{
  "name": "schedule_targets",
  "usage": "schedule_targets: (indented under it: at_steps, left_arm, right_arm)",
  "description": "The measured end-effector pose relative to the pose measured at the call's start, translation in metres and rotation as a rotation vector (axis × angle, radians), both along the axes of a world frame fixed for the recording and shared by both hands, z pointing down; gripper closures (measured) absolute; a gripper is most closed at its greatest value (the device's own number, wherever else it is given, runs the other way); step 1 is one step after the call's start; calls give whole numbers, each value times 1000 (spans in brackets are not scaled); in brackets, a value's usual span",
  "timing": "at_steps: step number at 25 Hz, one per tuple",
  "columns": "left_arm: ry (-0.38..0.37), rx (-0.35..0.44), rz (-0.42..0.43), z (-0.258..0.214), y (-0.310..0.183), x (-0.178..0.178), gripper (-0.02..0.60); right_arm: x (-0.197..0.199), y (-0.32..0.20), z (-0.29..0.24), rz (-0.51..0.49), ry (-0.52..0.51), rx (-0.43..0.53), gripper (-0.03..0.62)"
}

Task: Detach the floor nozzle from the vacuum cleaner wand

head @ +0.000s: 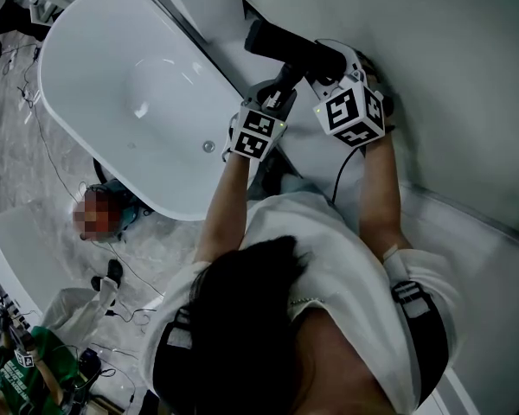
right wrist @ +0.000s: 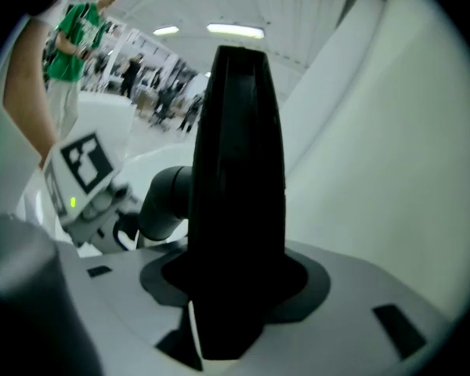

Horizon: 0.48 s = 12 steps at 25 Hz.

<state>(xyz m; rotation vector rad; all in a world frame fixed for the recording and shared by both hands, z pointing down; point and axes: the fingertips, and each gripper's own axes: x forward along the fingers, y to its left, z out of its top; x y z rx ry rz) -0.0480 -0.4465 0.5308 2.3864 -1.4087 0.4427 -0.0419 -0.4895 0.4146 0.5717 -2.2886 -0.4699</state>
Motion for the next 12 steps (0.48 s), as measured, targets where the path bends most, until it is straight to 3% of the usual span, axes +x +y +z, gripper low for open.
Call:
schedule_targets:
  at_steps: [2,3,6,12]
  left_arm:
    - [4,0,-5,0,0,-5,451]
    - [5,0,-2,0,-1,-6,451]
    - [4,-7,-2,5,-2,-5,451]
    - [1,-17,-9,5,1,0,451]
  right_arm:
    - [10,-15,-34,72,-206,-69,378]
    - [17,-25,-54,94,-262,-63,378]
    - [30,-38,-87,94,-255,17,378]
    - [37,-30,-85,109,-270,13,378]
